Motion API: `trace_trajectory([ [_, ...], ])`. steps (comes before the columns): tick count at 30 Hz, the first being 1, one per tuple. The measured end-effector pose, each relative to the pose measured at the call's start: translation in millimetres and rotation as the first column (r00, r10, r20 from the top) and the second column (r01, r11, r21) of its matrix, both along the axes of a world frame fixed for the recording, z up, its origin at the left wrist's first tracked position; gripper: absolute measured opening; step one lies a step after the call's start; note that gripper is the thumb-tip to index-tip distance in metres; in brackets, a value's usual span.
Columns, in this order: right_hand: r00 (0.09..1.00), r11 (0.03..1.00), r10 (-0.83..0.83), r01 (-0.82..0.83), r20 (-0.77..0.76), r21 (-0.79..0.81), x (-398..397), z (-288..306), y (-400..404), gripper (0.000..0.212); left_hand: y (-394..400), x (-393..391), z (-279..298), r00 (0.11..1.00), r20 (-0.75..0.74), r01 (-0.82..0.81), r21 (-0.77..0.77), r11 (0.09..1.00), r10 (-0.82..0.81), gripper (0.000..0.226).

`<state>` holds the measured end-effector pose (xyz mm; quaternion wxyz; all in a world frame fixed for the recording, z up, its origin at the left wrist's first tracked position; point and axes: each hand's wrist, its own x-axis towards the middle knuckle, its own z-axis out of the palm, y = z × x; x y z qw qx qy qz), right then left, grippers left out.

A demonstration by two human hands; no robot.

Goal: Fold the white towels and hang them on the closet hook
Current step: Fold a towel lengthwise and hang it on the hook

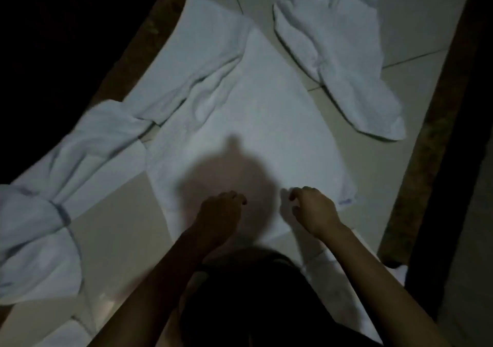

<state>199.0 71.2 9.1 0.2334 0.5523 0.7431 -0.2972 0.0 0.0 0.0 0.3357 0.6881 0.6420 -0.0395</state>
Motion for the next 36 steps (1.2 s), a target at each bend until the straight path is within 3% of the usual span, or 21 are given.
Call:
trace_trajectory([
  [3,0.999,0.997,-0.027,0.029,-0.027,0.075,3,-43,-7,0.029,-7,2,-46,0.994,0.083,-0.067,0.015,0.998,0.066,0.033],
  [8,0.988,0.962,0.133,-0.147,0.072,0.232,0,-82,-17,0.030,-21,9,-94,0.972,0.229,-0.079,0.151,0.985,0.042,0.027],
  [12,0.964,0.936,0.207,-0.245,0.166,0.254,-4,-89,-29,0.048,-26,18,-108,0.975,0.100,0.183,0.160,0.970,-0.201,0.058],
  [14,0.948,0.915,0.248,-0.297,0.199,0.274,-4,-89,-36,0.049,-30,24,-108,0.970,-0.006,0.238,0.184,0.954,-0.241,0.068],
  [20,0.947,0.861,0.295,-0.321,0.125,0.394,4,-95,-37,0.042,-28,27,-103,0.958,-0.077,0.286,0.271,0.919,-0.276,0.051],
  [23,0.951,0.835,0.306,-0.293,0.050,0.465,12,-91,-27,0.038,-15,32,-96,0.979,-0.048,0.206,0.216,0.955,-0.200,0.033],
  [26,0.934,0.806,0.356,-0.311,0.006,0.504,12,-83,-15,0.038,-2,31,-87,0.990,-0.105,0.109,0.145,0.983,-0.095,0.027],
  [30,0.911,0.785,0.395,-0.268,-0.118,0.559,9,-66,3,0.024,20,18,-63,0.980,-0.195,0.064,0.173,0.983,-0.029,0.028],
  [33,0.891,0.755,0.446,-0.324,-0.086,0.570,3,-45,25,0.039,40,4,-38,0.953,-0.296,-0.004,0.180,0.984,0.058,0.036],
  [36,0.897,0.749,0.442,-0.359,-0.016,0.557,-12,-18,58,0.029,67,-15,-4,0.930,-0.337,-0.045,0.292,0.955,0.147,0.032],
])
